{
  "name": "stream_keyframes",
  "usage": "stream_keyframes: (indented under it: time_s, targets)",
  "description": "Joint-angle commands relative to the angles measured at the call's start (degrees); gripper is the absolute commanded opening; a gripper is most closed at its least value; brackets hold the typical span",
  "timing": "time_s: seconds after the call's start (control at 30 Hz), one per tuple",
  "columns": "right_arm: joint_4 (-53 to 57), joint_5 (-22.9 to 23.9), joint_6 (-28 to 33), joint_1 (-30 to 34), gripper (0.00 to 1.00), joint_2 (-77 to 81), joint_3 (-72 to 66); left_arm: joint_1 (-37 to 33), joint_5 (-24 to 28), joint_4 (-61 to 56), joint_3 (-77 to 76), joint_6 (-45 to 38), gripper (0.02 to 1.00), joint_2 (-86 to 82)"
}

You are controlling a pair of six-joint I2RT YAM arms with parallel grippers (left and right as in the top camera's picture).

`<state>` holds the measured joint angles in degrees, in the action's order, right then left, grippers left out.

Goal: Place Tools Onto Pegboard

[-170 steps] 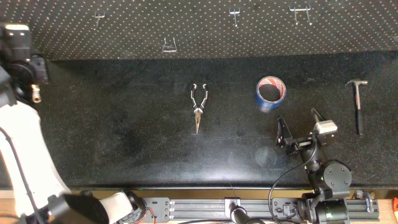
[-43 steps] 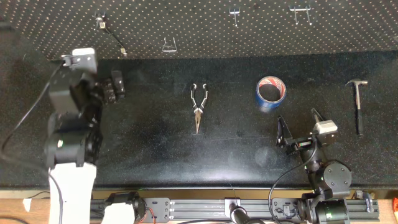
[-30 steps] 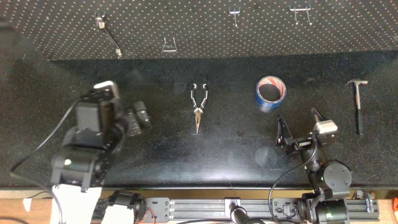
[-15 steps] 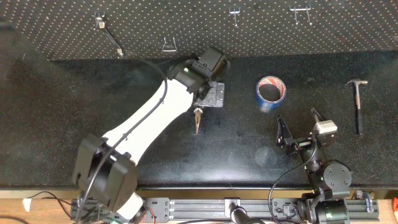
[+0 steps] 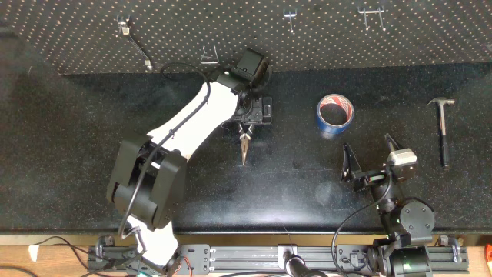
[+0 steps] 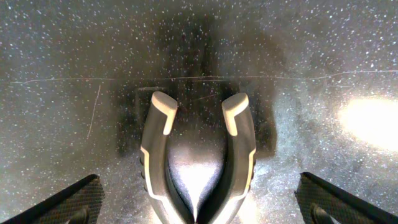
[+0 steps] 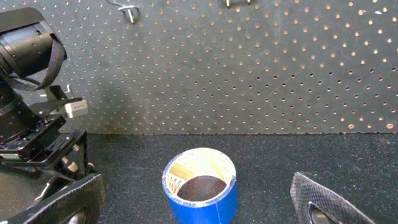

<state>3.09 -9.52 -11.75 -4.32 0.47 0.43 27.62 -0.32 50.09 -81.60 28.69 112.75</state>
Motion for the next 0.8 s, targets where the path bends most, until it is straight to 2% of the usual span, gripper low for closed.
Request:
stream_keyframes:
  time_s: [0.03,0.5,0.53,0.57,0.63,0.8]
  targets:
    - [0.3,0.0,-0.7,-0.4,0.974,-0.4,-0.2,-1.0,0.6,-0.3,-1.0,-0.7,1.000,1.2]
    - [0.3,0.1,-0.7,-0.4,0.976,-0.4,-0.2,-0.9,1.0,-1.7,-1.0,-0.7,0.998,4.4]
    - [0.3,0.1,-0.6,-0.4,0.976,-0.4,-0.2,-0.9,1.0,-1.7,-1.0,-0.7,0.963,4.5]
    - [0.3,0.0,-0.7,-0.4,0.976,-0.4,-0.2,-0.9,1.1,-1.7,-1.0,-0.7,0.766,4.7]
    - [0.3,0.0,-0.7,-0.4,0.976,-0.4,-0.2,-0.9,1.0,-1.7,-1.0,-0.7,0.524,4.7]
    - [0.3,0.1,-0.7,-0.4,0.976,-0.4,-0.2,-0.9,1.0,-1.7,-1.0,-0.7,0.461,4.7]
